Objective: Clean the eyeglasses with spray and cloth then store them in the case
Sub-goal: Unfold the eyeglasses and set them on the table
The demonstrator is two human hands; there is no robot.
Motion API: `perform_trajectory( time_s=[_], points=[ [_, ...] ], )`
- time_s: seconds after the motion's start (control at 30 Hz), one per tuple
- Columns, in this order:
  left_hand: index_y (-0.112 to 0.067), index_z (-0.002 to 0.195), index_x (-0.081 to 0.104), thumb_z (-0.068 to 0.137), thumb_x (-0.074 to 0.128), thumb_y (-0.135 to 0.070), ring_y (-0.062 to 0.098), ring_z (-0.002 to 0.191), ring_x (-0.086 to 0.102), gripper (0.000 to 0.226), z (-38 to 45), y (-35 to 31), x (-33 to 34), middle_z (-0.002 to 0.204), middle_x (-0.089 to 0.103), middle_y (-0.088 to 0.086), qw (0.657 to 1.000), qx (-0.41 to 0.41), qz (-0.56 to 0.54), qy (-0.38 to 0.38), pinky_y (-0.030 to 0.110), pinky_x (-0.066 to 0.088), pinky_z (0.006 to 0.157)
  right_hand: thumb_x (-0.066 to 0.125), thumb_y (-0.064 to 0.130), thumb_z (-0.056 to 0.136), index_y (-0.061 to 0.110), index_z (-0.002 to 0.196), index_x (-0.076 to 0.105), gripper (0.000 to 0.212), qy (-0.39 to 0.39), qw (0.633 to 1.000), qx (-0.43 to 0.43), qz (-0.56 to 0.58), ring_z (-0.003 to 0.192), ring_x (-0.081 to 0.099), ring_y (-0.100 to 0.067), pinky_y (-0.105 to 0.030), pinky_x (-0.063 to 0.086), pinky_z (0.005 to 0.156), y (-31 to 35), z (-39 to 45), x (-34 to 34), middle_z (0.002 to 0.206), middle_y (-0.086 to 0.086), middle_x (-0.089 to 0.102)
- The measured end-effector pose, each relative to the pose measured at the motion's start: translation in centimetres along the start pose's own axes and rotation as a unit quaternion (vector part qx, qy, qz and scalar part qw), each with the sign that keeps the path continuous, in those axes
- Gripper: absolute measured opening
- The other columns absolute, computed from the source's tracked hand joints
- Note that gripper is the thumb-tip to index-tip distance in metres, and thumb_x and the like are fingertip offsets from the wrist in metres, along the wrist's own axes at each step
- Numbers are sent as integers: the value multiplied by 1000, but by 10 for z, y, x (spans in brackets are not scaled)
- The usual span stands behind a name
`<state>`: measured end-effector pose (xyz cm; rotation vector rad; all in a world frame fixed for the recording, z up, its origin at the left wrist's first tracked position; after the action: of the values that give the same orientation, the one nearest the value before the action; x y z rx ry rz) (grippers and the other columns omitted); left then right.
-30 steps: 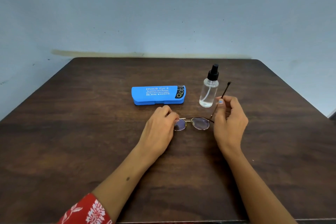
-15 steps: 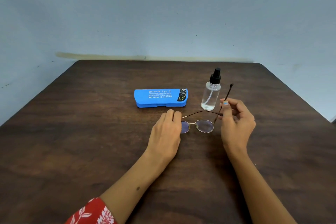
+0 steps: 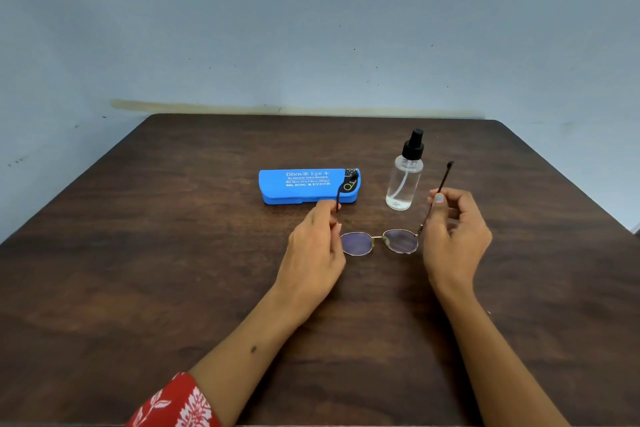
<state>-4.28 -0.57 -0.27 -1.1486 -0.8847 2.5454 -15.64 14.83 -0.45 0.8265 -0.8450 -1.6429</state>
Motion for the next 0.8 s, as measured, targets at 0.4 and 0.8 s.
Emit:
perform_trajectory(
  time_s=[0.4,0.8],
  points=[
    [-9,107,56,83,60,-4,6,70,57,26,2,11,1,84,59,-4,996,-23,-80,19,6,42,55,54,13,82,18,91,58,11,-10,999,38,-20,64,56,-8,-29,49,60,11,-3,-2,75,17,58],
    [-11,99,53,59,58,-15,8,87,62,40,17,27,-38,96,62,-4,993,-16,-101,-65,22,53,78,41,11,76,-5,118,49,45,-169,978,-116,48,98,49,-19,-32,44,82,59,16,-34,115,-10,50]
  ],
)
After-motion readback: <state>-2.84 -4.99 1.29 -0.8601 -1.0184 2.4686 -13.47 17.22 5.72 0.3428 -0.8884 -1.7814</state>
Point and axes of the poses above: each hand's wrist, its own z-axis towards the middle knuckle, its own x-axis out of the palm, y = z × x, the point moved 4 cm from there along z, towards the middle knuckle
